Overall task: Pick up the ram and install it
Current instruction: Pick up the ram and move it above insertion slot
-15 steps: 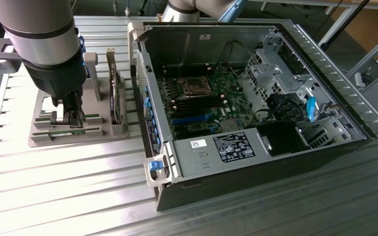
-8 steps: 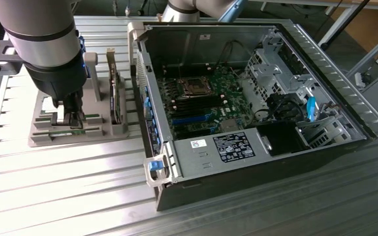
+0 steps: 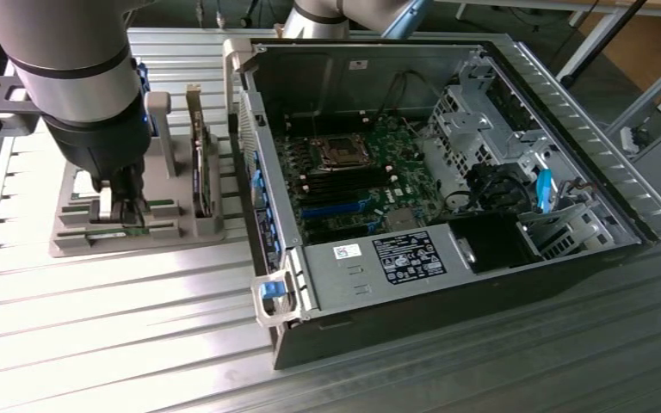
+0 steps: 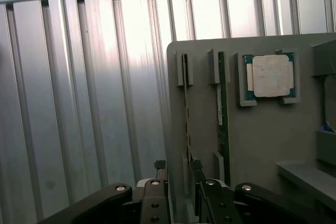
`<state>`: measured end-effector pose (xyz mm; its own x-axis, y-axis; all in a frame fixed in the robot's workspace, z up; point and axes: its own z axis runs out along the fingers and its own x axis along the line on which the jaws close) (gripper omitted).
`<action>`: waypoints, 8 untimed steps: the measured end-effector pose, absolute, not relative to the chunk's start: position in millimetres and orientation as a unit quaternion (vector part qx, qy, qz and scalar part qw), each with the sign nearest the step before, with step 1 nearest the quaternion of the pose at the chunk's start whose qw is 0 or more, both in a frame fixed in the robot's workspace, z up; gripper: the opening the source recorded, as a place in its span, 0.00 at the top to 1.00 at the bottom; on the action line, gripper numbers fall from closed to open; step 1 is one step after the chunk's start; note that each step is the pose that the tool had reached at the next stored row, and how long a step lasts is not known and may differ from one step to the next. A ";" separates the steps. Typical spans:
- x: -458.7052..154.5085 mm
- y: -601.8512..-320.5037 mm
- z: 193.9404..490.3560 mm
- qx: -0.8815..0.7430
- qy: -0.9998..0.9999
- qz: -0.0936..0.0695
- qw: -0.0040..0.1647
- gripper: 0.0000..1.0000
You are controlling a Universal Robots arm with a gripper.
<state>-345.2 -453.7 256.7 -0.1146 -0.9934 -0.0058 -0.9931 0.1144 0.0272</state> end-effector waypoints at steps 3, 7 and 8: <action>-345.2 -453.7 255.2 0.665 -0.746 -0.012 0.007 0.71; -345.2 -453.6 251.7 0.665 -0.746 -0.012 0.007 0.71; -345.2 -453.6 250.9 0.665 -0.746 -0.012 0.007 0.71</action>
<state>-345.2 -453.6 250.9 -0.1145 -0.9934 -0.0058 -0.9931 0.1144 0.0272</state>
